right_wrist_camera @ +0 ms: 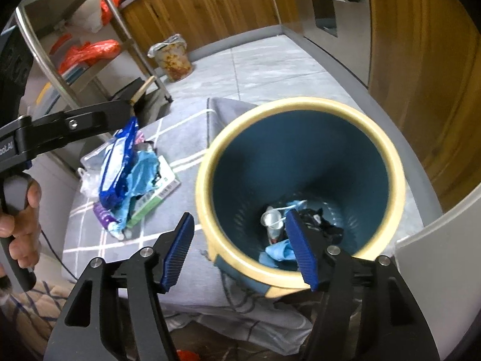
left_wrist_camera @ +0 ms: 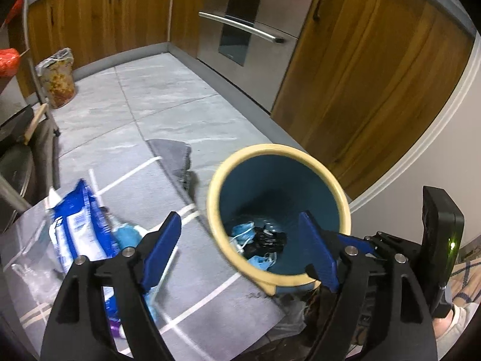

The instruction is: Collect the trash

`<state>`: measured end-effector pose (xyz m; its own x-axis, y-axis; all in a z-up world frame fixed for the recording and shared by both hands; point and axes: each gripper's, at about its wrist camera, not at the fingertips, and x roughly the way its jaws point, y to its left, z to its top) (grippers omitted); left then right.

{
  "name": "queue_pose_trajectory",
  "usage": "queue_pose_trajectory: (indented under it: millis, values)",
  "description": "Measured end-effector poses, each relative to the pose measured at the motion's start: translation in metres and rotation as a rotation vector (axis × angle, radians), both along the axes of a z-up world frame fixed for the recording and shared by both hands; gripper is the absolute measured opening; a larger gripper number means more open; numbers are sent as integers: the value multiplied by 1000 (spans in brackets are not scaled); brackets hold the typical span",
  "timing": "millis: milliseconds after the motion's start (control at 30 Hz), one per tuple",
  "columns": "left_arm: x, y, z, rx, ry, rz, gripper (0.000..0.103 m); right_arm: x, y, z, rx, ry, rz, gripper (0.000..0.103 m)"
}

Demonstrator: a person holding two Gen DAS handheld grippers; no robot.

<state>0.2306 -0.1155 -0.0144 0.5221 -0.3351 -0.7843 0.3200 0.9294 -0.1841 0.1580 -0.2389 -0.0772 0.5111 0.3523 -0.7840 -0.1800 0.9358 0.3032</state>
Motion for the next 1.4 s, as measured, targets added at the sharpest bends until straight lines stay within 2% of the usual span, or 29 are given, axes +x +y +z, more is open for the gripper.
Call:
queue_pose_trajectory:
  millis: [533,600,667,833,1033,1133,1200,1400]
  values:
    - [-23,155,5,65,-8,236,85,5,63,11,12,-19,100,72]
    - [-25,171,4,86,-9,253,85,7,73,12,19,-20,117,72]
    - [-27,189,2,139,-12,265,85,9,84,14,21,-19,137,72]
    - [-29,223,-6,286,-25,236,85,15,110,20,34,-15,186,72]
    - [-17,246,-22,290,19,204,85,27,134,24,56,-4,213,72]
    - [-9,252,-32,298,42,205,78,34,145,21,71,16,227,72]
    - [-4,253,-37,295,51,198,69,38,152,19,72,27,238,72]
    - [19,240,-59,341,69,141,63,44,166,14,73,47,258,72]
